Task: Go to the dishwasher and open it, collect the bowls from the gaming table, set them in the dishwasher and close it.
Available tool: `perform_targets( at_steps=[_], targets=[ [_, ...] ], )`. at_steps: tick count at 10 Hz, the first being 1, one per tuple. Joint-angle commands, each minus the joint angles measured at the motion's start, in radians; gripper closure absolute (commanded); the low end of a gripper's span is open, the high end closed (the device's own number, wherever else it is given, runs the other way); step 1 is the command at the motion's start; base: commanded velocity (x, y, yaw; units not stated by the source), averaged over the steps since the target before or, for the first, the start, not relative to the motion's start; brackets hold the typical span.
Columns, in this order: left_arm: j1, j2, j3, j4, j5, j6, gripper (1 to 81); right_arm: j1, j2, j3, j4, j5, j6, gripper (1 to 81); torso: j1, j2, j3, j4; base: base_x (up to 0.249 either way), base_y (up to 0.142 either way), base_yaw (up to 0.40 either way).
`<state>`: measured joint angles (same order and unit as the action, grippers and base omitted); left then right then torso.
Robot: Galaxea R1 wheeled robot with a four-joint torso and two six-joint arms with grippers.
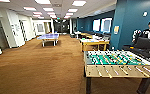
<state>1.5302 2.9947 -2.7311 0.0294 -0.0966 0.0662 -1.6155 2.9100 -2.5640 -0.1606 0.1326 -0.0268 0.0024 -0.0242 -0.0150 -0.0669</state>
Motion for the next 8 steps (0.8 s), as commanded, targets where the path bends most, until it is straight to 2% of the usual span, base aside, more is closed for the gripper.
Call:
perform_targets(
  at_steps=[1,8],
  targets=[
    [-0.052,-0.005,-0.003,-0.003,0.05,-0.002,1.0,0.038,-0.007,0.002,-0.014,-0.045,-0.007,1.0,0.0,0.0,0.0,0.0,0.101,0.0,0.0],
    [-0.052,-0.003,-0.003,-0.003,0.051,-0.002,1.0,0.038,-0.006,0.001,-0.014,-0.045,-0.007,1.0,0.0,0.0,0.0,0.0,0.105,0.0,0.0]
  ],
)
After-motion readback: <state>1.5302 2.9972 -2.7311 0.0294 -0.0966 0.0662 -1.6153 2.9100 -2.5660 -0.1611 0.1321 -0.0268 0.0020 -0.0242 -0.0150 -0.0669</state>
